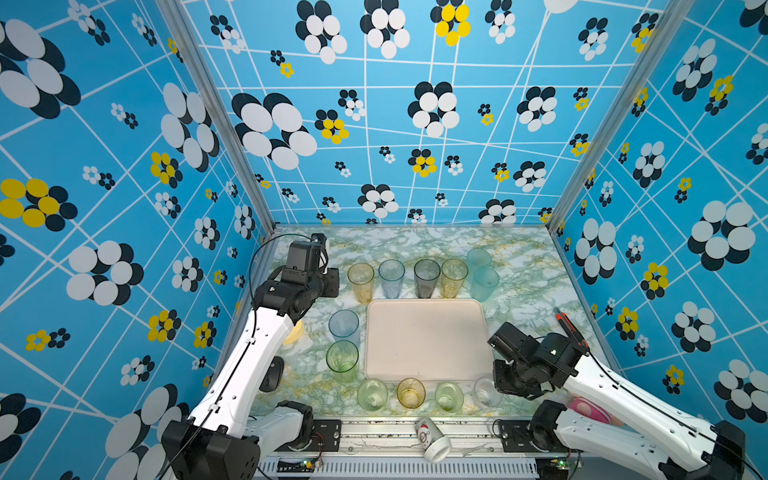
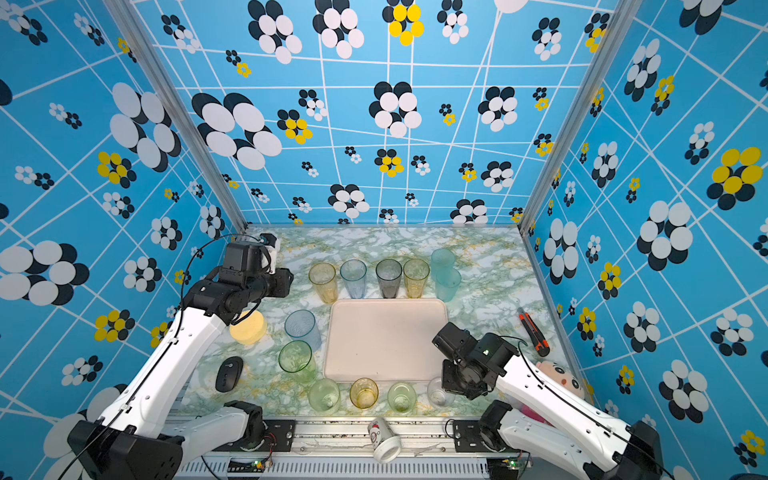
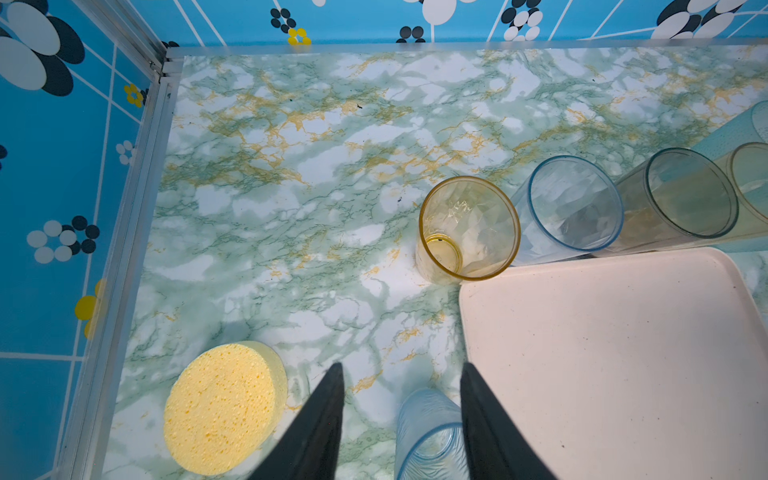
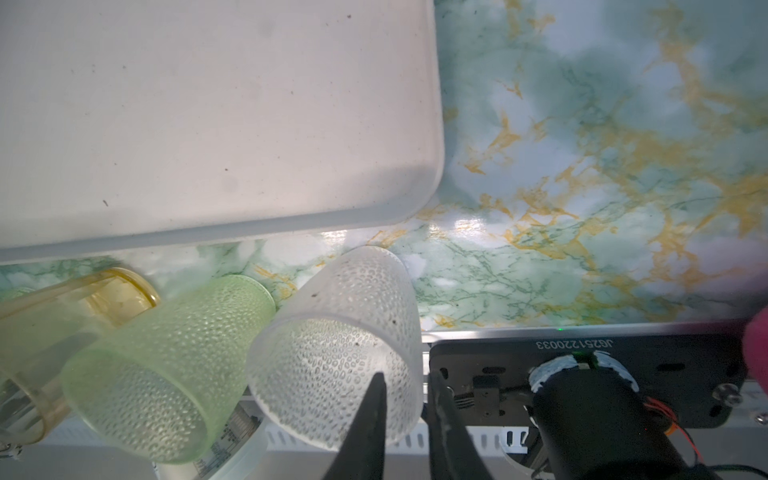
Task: Place the glasses into the tray
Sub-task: 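Lower the right gripper onto the clear textured cup nearest the robot and grasp it, then carry the clear textured cup onto the tray's far corner and release it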
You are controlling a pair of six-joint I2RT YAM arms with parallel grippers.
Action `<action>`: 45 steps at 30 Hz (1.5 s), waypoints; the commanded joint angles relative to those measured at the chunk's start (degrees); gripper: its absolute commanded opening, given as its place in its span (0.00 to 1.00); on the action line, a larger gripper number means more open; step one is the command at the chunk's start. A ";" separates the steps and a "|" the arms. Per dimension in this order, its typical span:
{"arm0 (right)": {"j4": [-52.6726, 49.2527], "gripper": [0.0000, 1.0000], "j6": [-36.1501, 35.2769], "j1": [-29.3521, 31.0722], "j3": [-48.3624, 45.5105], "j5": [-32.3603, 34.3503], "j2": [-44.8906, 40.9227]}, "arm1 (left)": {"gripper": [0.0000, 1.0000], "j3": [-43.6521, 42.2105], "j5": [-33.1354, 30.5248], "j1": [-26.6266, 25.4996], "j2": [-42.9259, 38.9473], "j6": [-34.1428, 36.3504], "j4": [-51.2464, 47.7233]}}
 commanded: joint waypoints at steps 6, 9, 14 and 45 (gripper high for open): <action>0.78 0.19 1.32 0.40 -1.47 -0.56 0.26 | 0.47 -0.15 0.93 -0.14 0.80 0.78 0.44; 1.32 0.18 1.12 0.45 -1.76 -0.69 1.26 | 0.47 -0.22 0.96 -0.14 0.90 0.78 0.53; 1.49 0.17 0.91 0.40 -1.75 -0.34 2.37 | 0.47 -0.52 0.89 0.04 0.79 1.13 0.56; 7.11 0.00 -18.00 1.24 32.42 7.97 28.22 | 0.49 -0.77 1.80 2.81 1.64 1.42 1.65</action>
